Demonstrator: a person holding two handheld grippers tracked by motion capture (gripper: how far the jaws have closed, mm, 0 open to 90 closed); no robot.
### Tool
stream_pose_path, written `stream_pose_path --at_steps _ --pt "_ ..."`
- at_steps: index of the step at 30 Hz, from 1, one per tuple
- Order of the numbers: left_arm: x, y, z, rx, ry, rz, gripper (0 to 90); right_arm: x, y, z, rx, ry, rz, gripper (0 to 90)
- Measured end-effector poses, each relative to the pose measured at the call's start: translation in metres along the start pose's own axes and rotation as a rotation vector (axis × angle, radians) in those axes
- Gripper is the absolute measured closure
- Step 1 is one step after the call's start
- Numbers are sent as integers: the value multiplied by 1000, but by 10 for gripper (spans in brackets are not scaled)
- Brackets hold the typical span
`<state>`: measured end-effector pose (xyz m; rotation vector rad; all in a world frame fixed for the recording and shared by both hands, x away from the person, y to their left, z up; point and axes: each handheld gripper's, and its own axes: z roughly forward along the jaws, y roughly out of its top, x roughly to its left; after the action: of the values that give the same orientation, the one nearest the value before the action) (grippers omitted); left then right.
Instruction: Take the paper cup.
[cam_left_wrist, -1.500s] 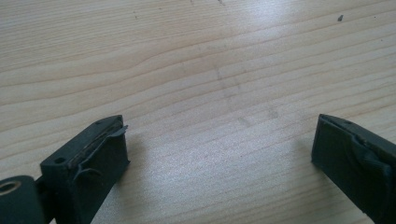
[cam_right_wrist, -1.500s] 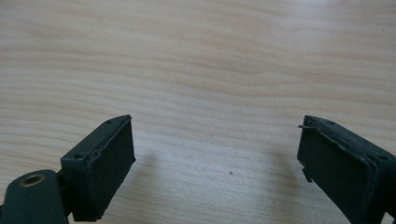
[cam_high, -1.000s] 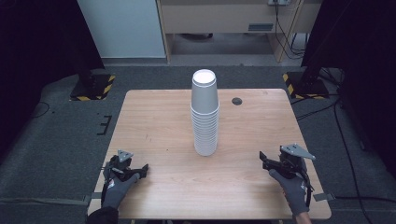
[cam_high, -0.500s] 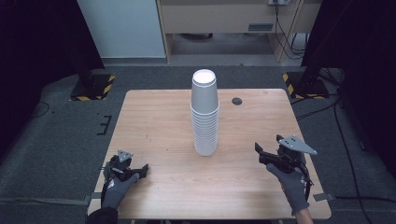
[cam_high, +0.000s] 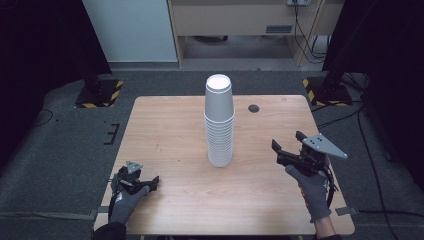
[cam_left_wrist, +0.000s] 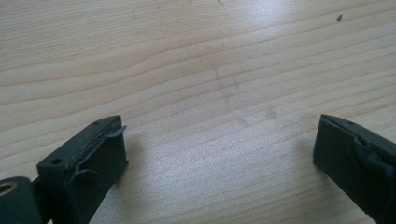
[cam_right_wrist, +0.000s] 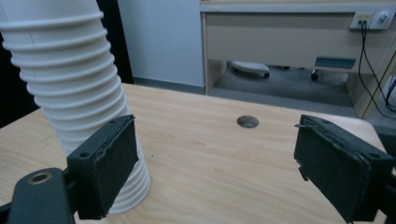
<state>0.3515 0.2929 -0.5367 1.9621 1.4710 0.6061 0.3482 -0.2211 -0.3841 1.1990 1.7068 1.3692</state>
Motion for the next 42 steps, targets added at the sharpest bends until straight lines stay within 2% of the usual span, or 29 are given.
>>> stream_pose_path --at_steps 13,21,26,42 --pt "0 0 0 0 -1 0 17 22 50 5 -92 46 -29 130" --pt "0 0 0 0 0 0 17 36 68 17 -102 76 -44 129" --pt "0 0 0 0 0 0 17 45 76 24 -118 100 -28 129" --pt "0 0 0 0 0 1 17 72 92 46 -126 156 -39 128"
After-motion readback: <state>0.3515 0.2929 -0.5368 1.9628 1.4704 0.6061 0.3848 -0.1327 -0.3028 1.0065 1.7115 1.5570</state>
